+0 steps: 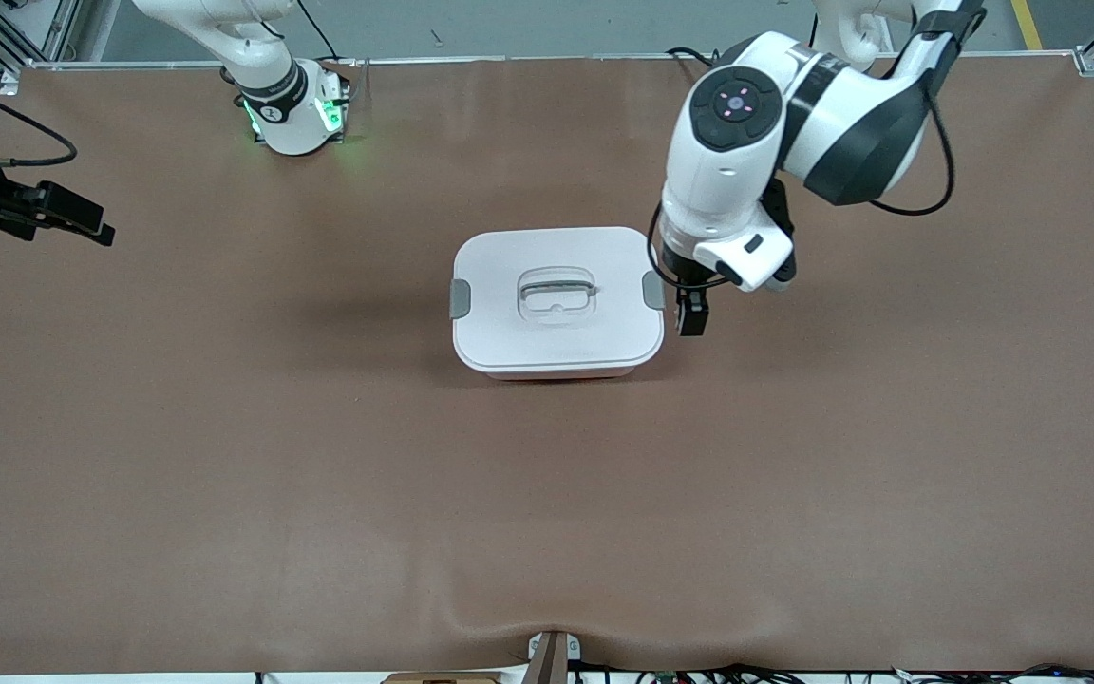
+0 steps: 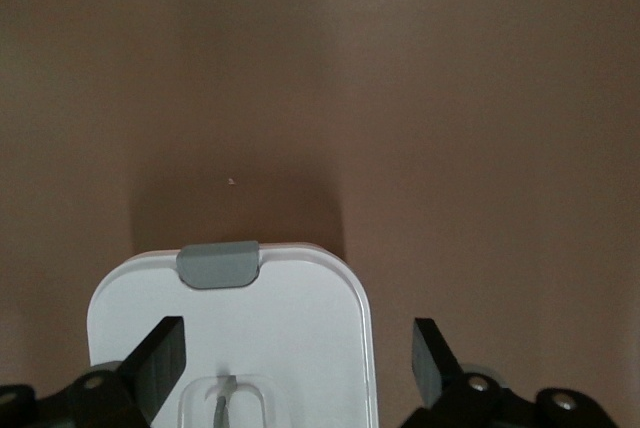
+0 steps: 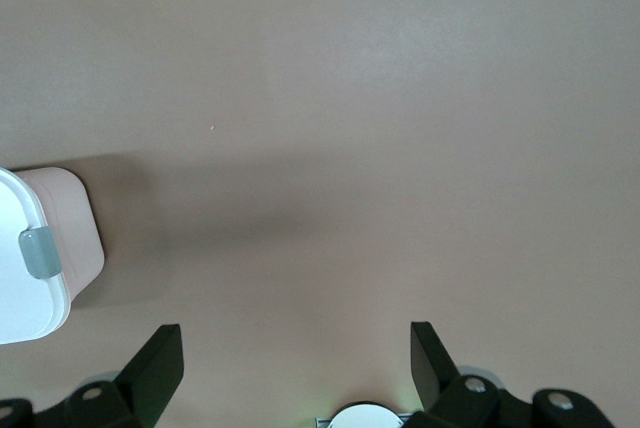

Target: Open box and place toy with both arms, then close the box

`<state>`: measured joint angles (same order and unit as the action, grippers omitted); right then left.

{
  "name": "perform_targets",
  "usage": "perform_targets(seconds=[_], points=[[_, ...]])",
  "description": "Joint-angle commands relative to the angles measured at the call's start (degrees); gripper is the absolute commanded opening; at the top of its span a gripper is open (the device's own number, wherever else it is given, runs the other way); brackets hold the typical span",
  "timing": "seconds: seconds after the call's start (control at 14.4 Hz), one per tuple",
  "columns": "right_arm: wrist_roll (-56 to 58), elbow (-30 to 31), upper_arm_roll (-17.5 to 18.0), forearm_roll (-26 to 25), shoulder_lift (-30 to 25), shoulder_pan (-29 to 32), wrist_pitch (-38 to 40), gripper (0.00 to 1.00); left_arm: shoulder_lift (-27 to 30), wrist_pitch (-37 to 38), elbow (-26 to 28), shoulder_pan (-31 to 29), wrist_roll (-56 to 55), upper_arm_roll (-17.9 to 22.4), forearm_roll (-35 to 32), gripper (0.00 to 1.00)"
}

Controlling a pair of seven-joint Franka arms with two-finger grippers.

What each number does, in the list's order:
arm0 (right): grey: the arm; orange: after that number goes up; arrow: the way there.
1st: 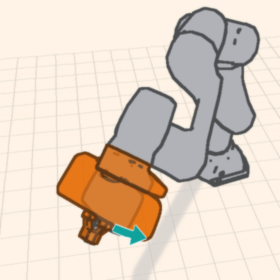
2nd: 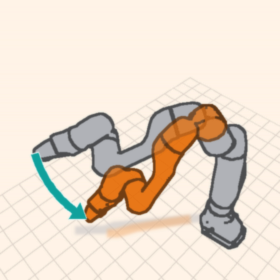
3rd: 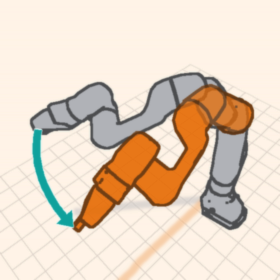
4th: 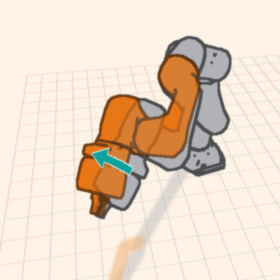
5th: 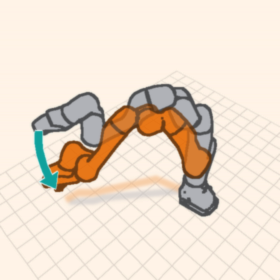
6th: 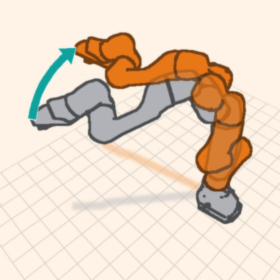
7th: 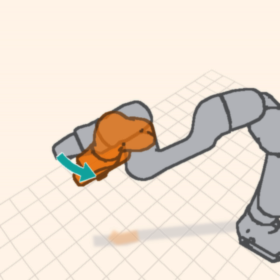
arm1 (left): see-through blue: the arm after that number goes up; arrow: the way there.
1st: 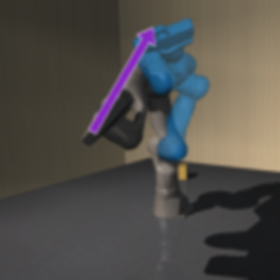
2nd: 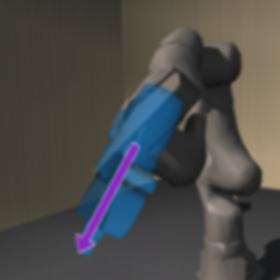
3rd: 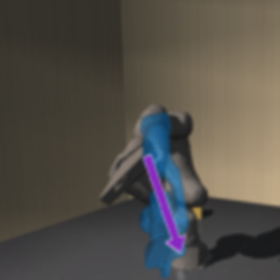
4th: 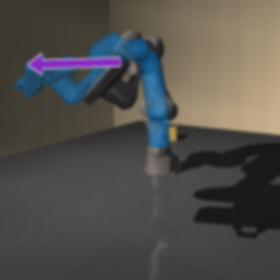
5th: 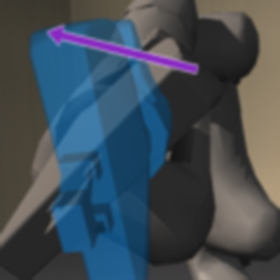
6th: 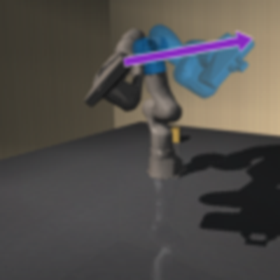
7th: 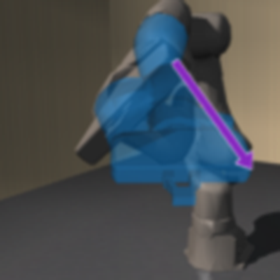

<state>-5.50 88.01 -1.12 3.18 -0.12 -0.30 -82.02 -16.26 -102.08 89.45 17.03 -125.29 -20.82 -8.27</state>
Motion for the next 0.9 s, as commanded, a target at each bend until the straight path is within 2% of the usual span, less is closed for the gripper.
perform_targets(seconds=[0.0, 0.28, 0.56, 0.83], points=[[-1.01, -0.47, -0.02, 0.77, -0.32, 0.04, -1.81, 1.0, 3.24, 2.14, -0.24, -0.94, 6.62, -0.19, 1.33, 1.0], [-0.83, -0.82, -0.02, 0.07, 1.08, 0.39, -6.56, 1.0, 6.15, 5.31, -0.42, -6.65, 17.95, -0.37, 2.38, 1.0], [-0.57, -1.08, -0.11, -0.63, 1.7, 0.47, -6.4, 1.0, 7.65, 7.14, -0.42, -11.92, 28.85, -0.45, 2.38, 1.0], [-0.3, -0.91, -0.11, -0.63, 1.79, -0.14, -6.13, 1.0, 8.35, 9.88, -1.21, -13.34, 38.1, 0.07, 2.38, 1.0]])
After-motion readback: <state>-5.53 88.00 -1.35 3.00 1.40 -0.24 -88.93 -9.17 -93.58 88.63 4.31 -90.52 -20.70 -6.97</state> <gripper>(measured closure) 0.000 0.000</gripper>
